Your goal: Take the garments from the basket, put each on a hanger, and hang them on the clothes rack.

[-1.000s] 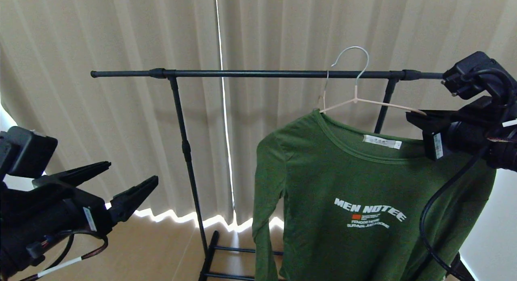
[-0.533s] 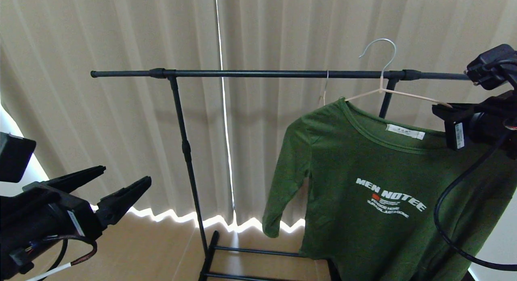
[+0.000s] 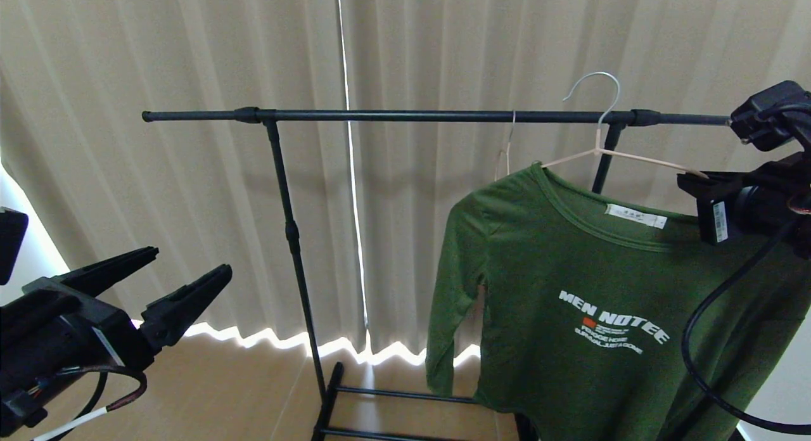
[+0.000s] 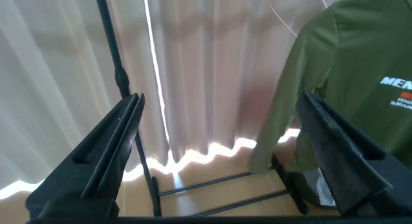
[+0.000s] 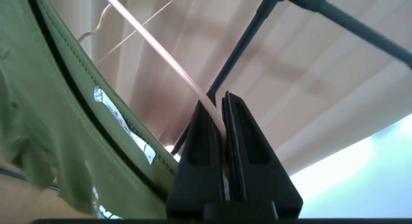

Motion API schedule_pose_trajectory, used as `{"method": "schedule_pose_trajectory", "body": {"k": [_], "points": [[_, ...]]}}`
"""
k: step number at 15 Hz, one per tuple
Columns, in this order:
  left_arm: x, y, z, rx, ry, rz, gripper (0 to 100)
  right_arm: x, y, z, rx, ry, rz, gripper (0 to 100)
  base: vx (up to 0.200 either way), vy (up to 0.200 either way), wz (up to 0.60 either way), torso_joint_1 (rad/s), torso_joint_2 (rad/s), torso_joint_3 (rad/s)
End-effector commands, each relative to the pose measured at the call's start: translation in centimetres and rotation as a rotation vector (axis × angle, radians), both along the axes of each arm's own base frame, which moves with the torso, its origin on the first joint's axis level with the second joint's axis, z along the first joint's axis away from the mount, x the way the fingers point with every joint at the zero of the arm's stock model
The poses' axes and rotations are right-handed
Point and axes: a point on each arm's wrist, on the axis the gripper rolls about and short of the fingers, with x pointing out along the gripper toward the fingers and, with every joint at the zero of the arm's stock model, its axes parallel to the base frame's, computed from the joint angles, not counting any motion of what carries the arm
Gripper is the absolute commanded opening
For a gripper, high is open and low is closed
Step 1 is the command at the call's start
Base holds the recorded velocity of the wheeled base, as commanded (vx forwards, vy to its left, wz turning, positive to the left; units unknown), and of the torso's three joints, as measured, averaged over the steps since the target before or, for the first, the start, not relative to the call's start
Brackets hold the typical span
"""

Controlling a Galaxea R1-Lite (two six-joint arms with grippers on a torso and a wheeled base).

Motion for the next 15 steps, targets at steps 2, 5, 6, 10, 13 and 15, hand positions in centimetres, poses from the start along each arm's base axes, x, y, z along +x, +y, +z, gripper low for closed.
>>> {"method": "schedule_pose_trajectory", "body": {"k": [2,5,6,10,13,15], "points": [[0.39,-0.08,-0.10,-0.001,0.013,0.004,100,0.00,0.13,-0.13,0.015,0.004,0.002,0,0.000,0.000,0.00,0.000,0.00,0.000],[0.38,-0.10,-0.10,0.003,0.012,0.001,100,-0.17,0.13,-0.08,0.015,0.001,0.004,0,0.000,0.000,0.00,0.000,0.00,0.000],[0.39,-0.11,-0.06,0.003,0.010,0.001,100,-0.14,0.17,-0.11,0.015,0.003,0.007,0,0.000,0.000,0.00,0.000,0.00,0.000],[0.53,-0.15,-0.19,0.006,0.019,0.001,100,-0.11,0.22,-0.19,0.017,0.006,0.010,0,0.050,0.000,0.00,-0.001,0.00,-0.001],[0.63,-0.18,-0.30,0.008,0.025,0.001,100,-0.21,0.31,-0.11,0.018,0.001,0.014,0,0.200,0.000,0.00,0.002,0.00,0.004],[0.61,-0.17,-0.39,0.010,0.027,0.001,100,-0.24,0.30,-0.07,0.018,0.000,0.014,0,0.200,0.000,0.00,-0.007,-0.01,0.010]]}}
